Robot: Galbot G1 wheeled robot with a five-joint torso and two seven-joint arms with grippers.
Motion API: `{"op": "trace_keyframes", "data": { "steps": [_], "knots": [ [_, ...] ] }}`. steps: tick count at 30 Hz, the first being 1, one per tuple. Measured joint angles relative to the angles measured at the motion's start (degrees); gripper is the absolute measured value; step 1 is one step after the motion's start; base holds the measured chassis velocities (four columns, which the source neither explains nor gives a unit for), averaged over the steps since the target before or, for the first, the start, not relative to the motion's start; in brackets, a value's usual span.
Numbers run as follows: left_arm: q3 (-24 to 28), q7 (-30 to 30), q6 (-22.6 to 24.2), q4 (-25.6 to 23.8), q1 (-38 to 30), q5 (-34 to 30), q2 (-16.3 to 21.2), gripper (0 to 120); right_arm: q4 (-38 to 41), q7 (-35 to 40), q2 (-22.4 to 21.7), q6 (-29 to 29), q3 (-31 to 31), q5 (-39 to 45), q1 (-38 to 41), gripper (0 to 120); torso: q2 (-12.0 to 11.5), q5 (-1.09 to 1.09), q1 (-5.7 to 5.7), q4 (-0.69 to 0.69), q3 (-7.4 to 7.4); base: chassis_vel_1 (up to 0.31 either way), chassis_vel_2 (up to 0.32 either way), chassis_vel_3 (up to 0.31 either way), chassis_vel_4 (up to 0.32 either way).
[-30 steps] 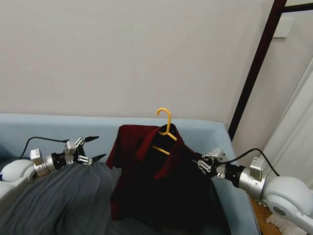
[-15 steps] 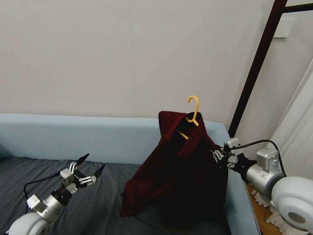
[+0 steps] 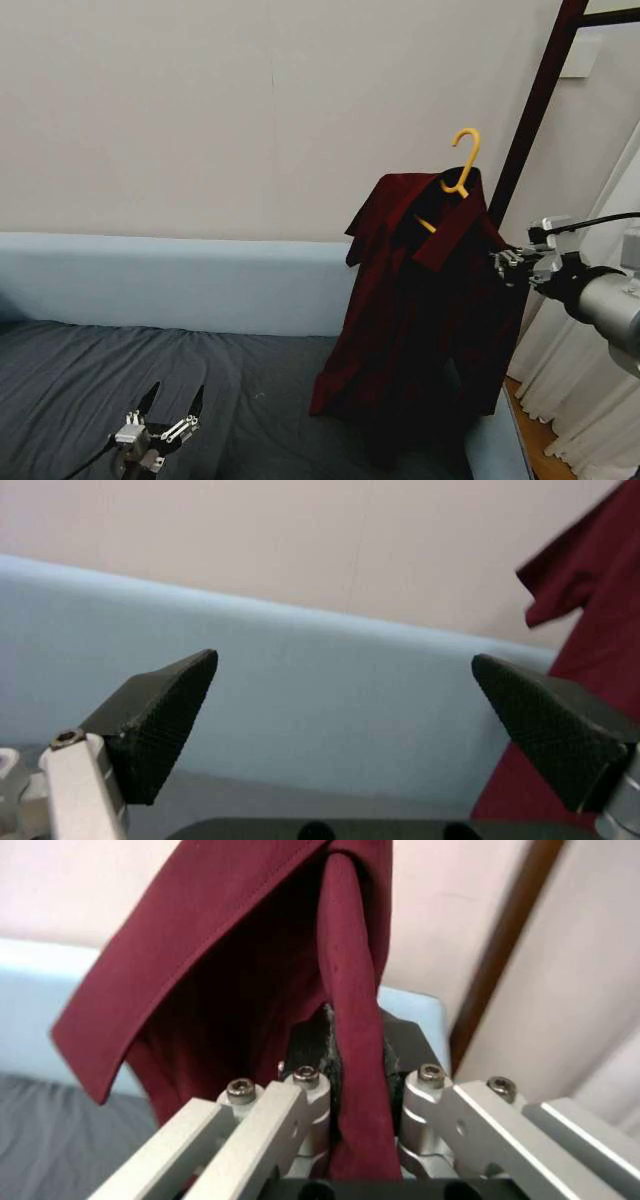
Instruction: Pick up the clothes from the sofa and hang them on the clothes hanger.
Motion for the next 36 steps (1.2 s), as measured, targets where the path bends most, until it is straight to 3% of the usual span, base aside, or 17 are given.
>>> {"op": "trace_keyframes", "data": {
  "steps": [1, 5, 10, 16, 20, 23, 26, 30, 36],
  "knots": [
    [0.0, 0.0, 0.0, 0.0, 0.0, 0.0, 0.0, 100, 0.0, 0.0, 0.0, 0.0, 0.0, 0.0, 0.0, 7, 0.0, 0.0, 0.0, 0.0, 0.0, 0.0, 0.0, 0.0, 0.0],
    [-2.59, -0.16, -0.11, -7.26, 6.49, 5.93, -10.33, 100, -1.0, 2.37, 6.69, -3.7, 8.21, -2.48, -5.12, 7, 0.0, 0.03, 0.0, 0.05, 0.01, 0.0, 0.0, 0.0, 0.0],
    [-1.3, -2.09, 0.24, -10.97, 9.95, 12.69, -14.31, 100, 0.78, 2.84, 7.64, -4.49, 17.55, -2.9, -10.81, 7, 0.0, 0.01, 0.0, -0.02, 0.0, 0.0, 0.0, 0.0, 0.0],
    [-0.42, -4.22, -1.4, -10.64, 11.31, 16.98, -15.19, 100, 1.82, 6.12, 4.21, -4.59, 21.77, -0.38, -13.62, 7, 0.0, 0.01, 0.0, 0.02, 0.0, 0.0, 0.0, 0.0, 0.0],
    [0.26, -5.78, -2.6, -8.98, 10.59, 17.67, -15.09, 100, -1.66, 7.93, -0.89, -4.62, 23.79, 0.5, -13.9, 7, 0.0, -0.02, 0.0, 0.02, 0.0, 0.0, 0.0, 0.0, 0.0],
    [0.49, -6.13, -2.64, -8.67, 10.02, 17.87, -14.91, 100, -4.08, 8.66, -2.16, -4.63, 24.13, 0.38, -13.65, 7, 0.0, -0.02, 0.0, 0.01, 0.0, 0.0, 0.0, 0.0, 0.0],
    [1.02, -7.58, -2.18, -8.65, 9.58, 18.43, -14.52, 100, -7.8, 8.6, -2.89, -4.63, 23.66, -2.8, -13.63, 7, 0.0, -0.02, 0.0, 0.01, 0.0, 0.0, 0.0, 0.0, 0.0],
    [1.56, -11.61, 1.04, -8.68, 9.0, 21.18, -14.3, 100, -15.02, 4.27, -2.47, -4.62, 20.31, -14.24, -13.47, 7, 0.0, 0.02, 0.01, 0.01, 0.01, 0.0, 0.0, 0.0, 0.0],
    [2.37, -11.96, 1.7, -8.71, 8.85, 21.04, -14.24, 100, -22.05, -1.07, -3.1, -4.52, 16.64, -22.75, -11.23, 7, 0.0, 0.02, 0.01, 0.01, 0.01, 0.0, 0.0, 0.0, 0.0]
  ]
}}
